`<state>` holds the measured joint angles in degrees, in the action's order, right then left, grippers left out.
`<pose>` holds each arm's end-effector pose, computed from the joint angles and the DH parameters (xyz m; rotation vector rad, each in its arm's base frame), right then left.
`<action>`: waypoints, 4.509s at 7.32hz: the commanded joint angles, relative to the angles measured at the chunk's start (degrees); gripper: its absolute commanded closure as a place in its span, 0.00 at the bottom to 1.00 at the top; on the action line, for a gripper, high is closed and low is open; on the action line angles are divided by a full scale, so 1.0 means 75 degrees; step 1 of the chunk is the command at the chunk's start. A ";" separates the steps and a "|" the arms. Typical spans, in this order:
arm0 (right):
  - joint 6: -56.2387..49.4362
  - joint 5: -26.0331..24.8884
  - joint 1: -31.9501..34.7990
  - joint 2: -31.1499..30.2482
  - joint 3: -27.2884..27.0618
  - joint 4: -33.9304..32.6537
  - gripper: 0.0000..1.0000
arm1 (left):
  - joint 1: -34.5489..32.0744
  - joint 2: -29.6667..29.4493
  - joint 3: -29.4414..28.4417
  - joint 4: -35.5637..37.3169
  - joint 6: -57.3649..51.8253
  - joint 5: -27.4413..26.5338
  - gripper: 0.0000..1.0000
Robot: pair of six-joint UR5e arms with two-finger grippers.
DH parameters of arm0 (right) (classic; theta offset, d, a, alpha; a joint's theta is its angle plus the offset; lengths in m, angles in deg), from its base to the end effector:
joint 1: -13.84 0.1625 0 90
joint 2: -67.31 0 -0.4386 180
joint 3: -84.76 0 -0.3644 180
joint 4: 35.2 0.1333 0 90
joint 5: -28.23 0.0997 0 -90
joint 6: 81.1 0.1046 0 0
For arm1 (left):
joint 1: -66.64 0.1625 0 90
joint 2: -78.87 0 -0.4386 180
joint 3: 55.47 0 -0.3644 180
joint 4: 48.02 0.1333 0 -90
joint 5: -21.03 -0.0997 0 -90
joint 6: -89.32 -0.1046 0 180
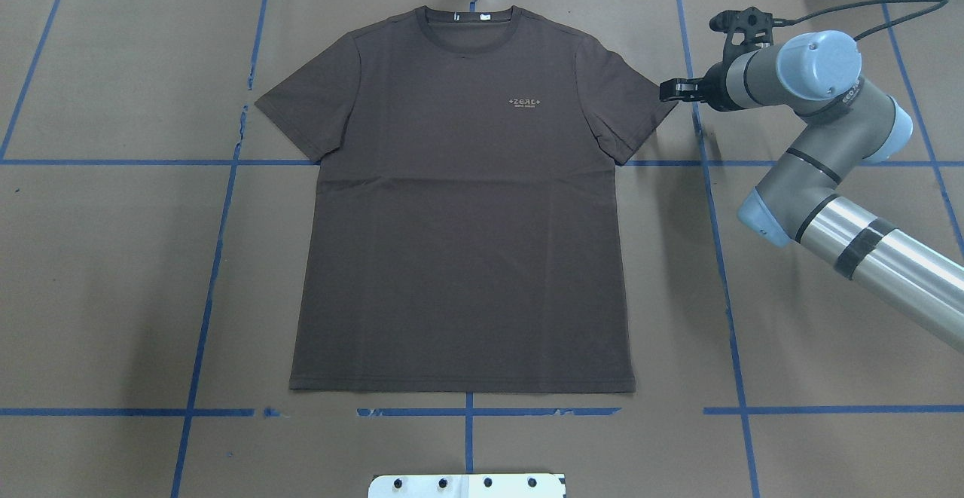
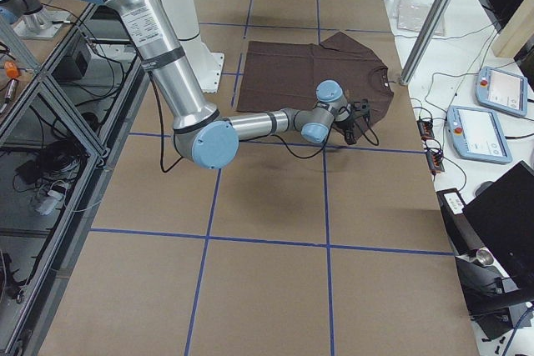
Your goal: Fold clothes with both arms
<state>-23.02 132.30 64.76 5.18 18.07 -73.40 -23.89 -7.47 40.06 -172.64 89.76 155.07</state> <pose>-0.3626 -0.6176 0.4945 0.4788 -0.8837 0.1825 -0.0648 -0.4605 0.5895 0.6052 0.7412 0.2290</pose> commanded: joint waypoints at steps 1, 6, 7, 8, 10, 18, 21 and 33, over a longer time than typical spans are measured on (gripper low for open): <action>0.0001 -0.0176 -0.0145 0.0092 0.0125 0.0007 0.25 | 0.0000 0.0003 0.0000 0.0000 -0.0001 0.0000 0.00; 0.0001 -0.0411 -0.0181 0.0256 0.0419 -0.0017 0.31 | 0.0000 0.0003 -0.0012 0.0000 -0.0012 0.0000 0.00; 0.0001 -0.0411 -0.0204 0.0303 0.0430 -0.0017 0.32 | 0.0000 0.0003 -0.0012 0.0000 -0.0012 0.0000 0.00; 0.0001 -0.0435 -0.0216 0.0315 0.0430 -0.0017 0.32 | 0.0000 0.0003 -0.0012 0.0000 -0.0012 0.0000 0.00; 0.0001 -0.0447 -0.0228 0.0315 0.0430 -0.0017 0.34 | 0.0000 0.0003 -0.0012 0.0000 -0.0012 0.0000 0.00; 0.0001 -0.0611 -0.0286 0.0327 0.0501 -0.0040 0.65 | 0.0000 0.0003 -0.0012 0.0000 -0.0012 0.0000 0.00; -0.0069 -0.0611 -0.0274 0.0455 0.0489 -0.0075 1.00 | 0.0000 0.0003 -0.0012 0.0000 -0.0012 0.0000 0.00; 0.1302 -0.2776 -0.1692 0.2424 0.0149 -0.2900 0.00 | 0.0000 0.0074 -0.0023 0.0000 -0.0012 0.0000 0.00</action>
<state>-12.74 113.02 52.71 23.38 19.11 -95.11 -23.89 -6.92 39.95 -172.64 89.67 155.07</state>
